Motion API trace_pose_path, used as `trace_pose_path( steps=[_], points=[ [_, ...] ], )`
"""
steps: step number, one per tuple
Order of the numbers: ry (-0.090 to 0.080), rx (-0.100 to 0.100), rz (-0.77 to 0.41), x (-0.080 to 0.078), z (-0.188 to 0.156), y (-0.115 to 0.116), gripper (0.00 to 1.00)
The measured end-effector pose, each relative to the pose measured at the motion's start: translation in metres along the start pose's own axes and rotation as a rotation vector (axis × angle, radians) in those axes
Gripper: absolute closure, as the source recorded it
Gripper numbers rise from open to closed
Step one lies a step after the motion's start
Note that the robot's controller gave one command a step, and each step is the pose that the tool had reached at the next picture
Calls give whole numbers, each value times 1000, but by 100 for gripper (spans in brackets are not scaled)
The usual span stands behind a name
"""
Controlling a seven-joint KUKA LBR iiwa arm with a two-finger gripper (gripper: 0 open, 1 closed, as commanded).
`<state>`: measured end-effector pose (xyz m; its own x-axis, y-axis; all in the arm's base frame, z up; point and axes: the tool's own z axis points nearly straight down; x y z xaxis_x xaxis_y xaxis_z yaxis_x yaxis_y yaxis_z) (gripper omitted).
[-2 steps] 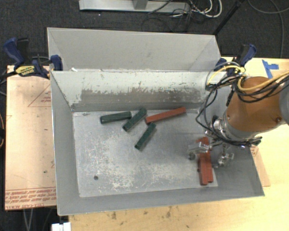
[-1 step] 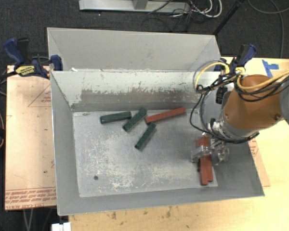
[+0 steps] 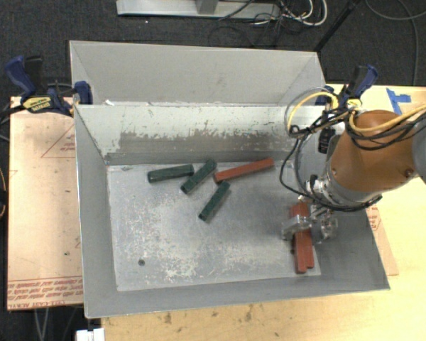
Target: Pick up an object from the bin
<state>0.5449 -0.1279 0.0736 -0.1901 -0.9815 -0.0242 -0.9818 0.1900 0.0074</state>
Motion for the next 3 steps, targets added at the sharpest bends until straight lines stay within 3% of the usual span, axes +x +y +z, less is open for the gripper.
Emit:
trace_pose_path(
  steps=[1, 3],
  points=[
    [1, 0, -1, 0, -4, 1, 100],
    [19, 8, 0, 5, -41, 0, 100]
  ],
)
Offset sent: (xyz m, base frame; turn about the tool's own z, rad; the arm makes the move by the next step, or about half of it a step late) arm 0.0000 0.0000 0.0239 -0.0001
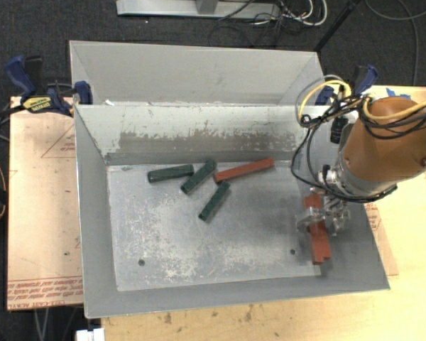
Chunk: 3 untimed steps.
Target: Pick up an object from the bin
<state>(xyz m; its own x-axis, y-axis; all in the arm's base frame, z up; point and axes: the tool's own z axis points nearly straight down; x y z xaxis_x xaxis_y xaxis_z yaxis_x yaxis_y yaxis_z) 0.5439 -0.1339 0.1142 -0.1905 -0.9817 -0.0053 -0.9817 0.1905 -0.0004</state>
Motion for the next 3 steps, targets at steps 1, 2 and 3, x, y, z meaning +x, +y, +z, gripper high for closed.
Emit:
trace_pose_path(
  steps=[1, 2, 3],
  points=[
    [3, 3, 2, 1, -9, -1, 100],
    [3, 3, 3, 0, -14, 0, 100],
    [3, -1, 4, 0, -18, 0, 100]
  ],
)
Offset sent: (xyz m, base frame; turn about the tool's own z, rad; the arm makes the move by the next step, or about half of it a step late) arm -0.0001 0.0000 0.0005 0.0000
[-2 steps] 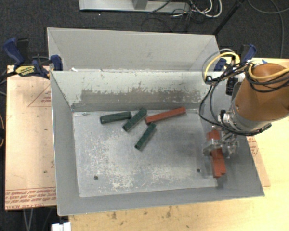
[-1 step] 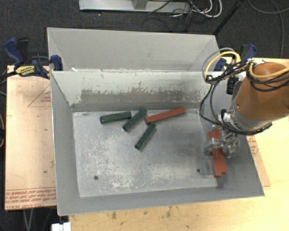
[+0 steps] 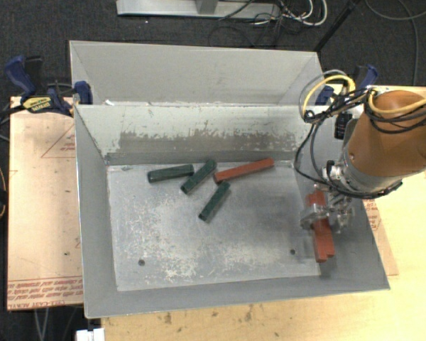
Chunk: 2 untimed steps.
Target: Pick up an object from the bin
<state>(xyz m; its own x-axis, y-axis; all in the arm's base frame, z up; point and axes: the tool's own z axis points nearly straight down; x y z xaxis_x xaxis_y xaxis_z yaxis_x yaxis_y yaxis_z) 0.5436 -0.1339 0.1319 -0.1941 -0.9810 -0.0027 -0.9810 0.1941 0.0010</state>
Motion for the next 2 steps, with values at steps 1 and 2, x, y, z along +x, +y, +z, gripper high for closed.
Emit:
trace_pose_path(
  steps=[1, 2],
  points=[
    [-1, -6, 0, 0, -17, 2, 100],
    [-1, -2, 0, 0, -35, 1, 100]
  ],
)
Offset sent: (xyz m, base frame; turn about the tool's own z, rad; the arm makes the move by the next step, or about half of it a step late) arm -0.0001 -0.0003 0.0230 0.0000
